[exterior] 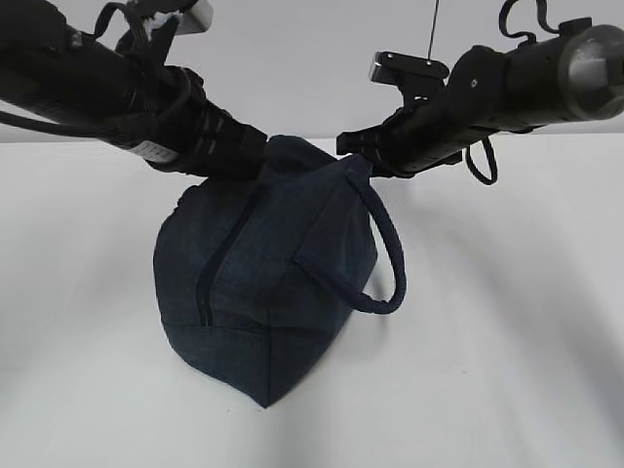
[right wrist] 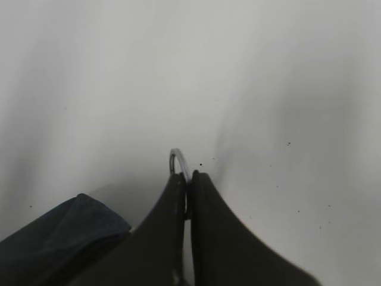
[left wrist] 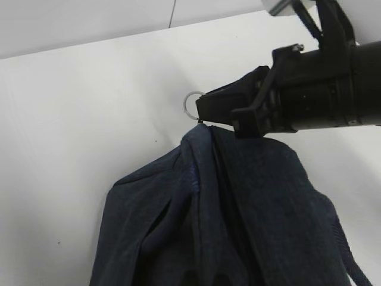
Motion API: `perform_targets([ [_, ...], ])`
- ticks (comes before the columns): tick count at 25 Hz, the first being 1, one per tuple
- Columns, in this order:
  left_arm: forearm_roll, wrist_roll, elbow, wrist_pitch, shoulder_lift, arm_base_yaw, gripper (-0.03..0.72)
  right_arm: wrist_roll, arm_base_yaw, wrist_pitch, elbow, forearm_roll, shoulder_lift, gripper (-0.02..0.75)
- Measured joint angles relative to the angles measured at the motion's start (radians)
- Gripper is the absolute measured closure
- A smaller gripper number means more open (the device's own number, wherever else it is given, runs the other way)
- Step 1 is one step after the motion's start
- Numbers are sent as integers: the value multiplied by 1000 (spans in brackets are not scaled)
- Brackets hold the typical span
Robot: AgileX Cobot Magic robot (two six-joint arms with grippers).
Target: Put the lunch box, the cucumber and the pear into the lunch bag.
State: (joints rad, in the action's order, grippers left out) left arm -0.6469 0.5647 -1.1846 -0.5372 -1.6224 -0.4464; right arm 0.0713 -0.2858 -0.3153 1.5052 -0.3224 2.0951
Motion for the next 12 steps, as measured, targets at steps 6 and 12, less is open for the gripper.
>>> perform_targets([
  [6,0,-10,-1,-29,30,33,592,25,18,-89,80,21,23,636],
  [12,11,-13,-6,-47,44,36,324,83,42,-235,236,51,28,246],
])
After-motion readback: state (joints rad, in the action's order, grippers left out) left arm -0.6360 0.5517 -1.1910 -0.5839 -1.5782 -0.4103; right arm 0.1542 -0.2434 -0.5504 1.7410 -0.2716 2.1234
